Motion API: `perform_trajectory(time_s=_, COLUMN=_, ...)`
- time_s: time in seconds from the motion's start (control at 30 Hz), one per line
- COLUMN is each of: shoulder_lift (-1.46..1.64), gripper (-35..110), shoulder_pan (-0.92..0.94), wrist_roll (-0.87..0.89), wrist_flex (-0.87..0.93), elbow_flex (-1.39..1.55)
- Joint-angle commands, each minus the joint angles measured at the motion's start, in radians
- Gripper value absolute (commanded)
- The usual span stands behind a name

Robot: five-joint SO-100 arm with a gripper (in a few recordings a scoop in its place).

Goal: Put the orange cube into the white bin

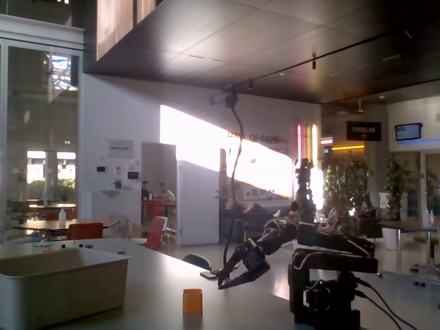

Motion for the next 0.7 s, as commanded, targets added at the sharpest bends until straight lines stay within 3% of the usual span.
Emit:
perform_trajectory(time_s=0.0, shoulder_lift=-0.002, gripper=-2, shoulder_pan=-0.009, wrist_roll=-0.006, wrist_flex=0.002, elbow_flex=-0.003)
perform_trajectory(time_s=0.33, shoulder_lift=0.006, gripper=-2, shoulder_pan=-0.008, wrist_roll=-0.008, wrist_flex=-0.012, elbow_flex=-0.006)
perform_trajectory(time_s=0.67, shoulder_lift=-0.009, gripper=-2, shoulder_pan=0.002, wrist_roll=-0.009, wrist_flex=-0.015, elbow_flex=-0.232)
